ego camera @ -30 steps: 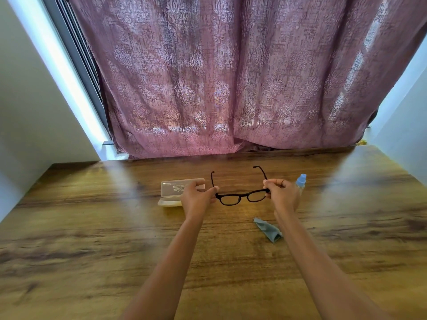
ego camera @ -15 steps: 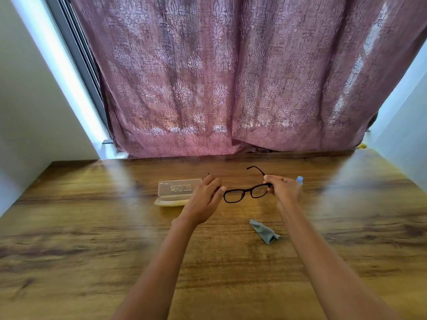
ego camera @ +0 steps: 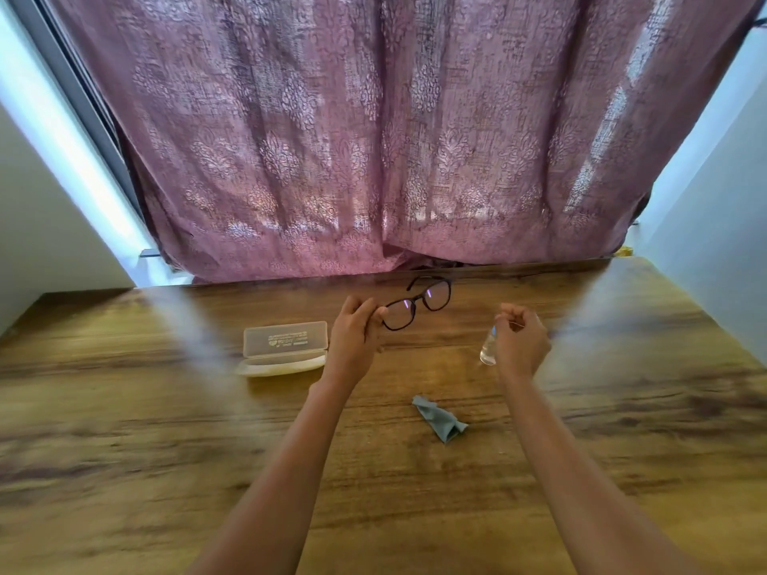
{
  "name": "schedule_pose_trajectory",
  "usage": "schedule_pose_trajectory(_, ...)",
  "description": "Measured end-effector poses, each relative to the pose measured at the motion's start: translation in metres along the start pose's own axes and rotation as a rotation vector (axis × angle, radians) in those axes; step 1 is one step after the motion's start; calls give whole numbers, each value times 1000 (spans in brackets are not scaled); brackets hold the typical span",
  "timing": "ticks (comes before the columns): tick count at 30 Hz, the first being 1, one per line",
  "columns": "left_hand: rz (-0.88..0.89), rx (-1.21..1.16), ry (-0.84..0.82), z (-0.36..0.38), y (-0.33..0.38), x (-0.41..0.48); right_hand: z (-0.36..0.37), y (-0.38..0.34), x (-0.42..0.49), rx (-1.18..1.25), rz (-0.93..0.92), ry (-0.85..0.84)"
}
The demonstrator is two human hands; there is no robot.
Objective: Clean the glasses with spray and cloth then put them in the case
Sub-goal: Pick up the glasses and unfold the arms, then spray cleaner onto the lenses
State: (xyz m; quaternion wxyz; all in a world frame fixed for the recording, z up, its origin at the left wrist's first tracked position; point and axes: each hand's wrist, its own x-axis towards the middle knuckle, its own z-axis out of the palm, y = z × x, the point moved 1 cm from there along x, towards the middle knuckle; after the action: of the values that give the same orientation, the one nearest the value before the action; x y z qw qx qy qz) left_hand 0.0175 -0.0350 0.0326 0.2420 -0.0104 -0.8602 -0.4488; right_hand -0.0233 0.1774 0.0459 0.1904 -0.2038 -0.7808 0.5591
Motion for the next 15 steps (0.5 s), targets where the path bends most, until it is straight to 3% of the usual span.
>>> schedule_pose_trajectory(6,-86,-98,14,26,3,7,-4,34,16,-123,-66,-26)
schedule_pose_trajectory(15,-91,-37,81,39,2,14,10,58,29,-275,28,-286)
